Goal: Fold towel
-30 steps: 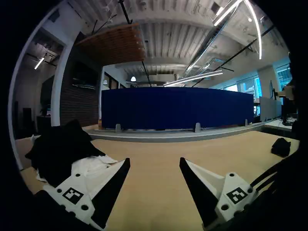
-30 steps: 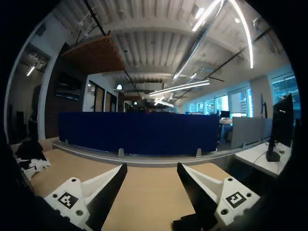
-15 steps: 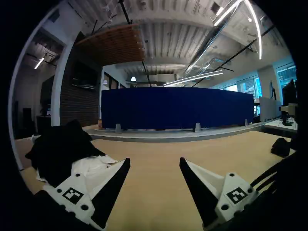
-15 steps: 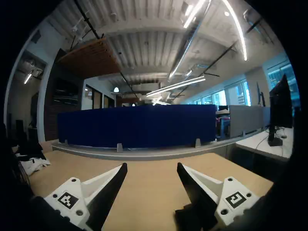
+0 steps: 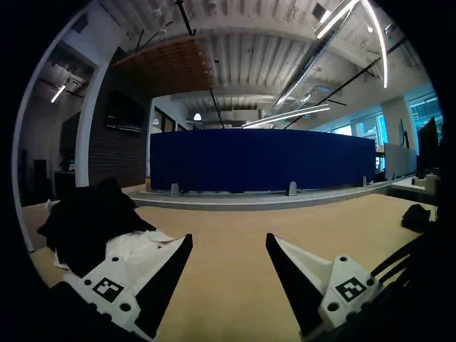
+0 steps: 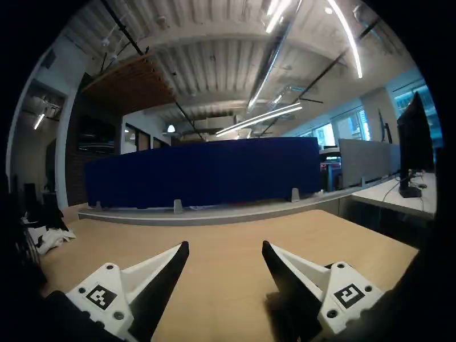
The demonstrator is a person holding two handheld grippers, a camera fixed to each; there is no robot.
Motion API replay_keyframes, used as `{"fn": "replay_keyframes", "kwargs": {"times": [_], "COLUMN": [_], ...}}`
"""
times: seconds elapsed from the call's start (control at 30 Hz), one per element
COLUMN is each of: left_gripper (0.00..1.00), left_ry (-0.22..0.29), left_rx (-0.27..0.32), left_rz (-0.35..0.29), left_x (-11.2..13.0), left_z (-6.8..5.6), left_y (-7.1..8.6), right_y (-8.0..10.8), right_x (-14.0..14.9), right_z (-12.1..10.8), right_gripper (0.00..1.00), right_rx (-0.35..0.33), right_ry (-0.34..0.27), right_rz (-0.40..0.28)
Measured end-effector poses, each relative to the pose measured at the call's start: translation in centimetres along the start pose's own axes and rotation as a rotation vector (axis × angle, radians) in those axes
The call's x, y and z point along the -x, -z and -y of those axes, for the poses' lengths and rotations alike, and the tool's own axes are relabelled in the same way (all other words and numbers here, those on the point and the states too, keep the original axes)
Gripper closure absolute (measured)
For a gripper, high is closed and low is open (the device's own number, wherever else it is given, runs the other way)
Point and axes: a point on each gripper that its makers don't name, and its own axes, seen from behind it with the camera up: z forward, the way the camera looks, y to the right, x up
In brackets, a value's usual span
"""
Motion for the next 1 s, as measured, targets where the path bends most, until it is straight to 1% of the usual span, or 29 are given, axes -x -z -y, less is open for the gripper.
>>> {"fn": "replay_keyframes", "kwargs": {"times": [0.17, 0.27, 0.77, 1.0], "left_gripper": [0.05, 0.05, 0.05, 0.05], "left_ry": [0.0, 0.0, 0.0, 0.001], "left_rx": [0.0, 0.0, 0.0, 0.0], "left_rz": [0.0, 0.0, 0.0, 0.0], "left_x": [0.0, -0.1, -0.1, -0.1], "left_z": [-0.1, -0.1, -0.1, -0.1], "left_y": [0.0, 0.0, 0.1, 0.1], "right_y": [-0.2, -0.1, 0.0, 0.3], "right_x": [1.1, 1.4, 2.6, 2.5], "right_z": [-0.5, -0.7, -0.4, -0.6], "right_gripper": [0.01, 0.01, 0.01, 0.01], "right_rx": [0.005, 0.01, -0.007, -0.005], "right_ry": [-0.013, -0.015, 0.064, 0.061], "right_rz": [0.015, 0.012, -0.001, -0.002]}}
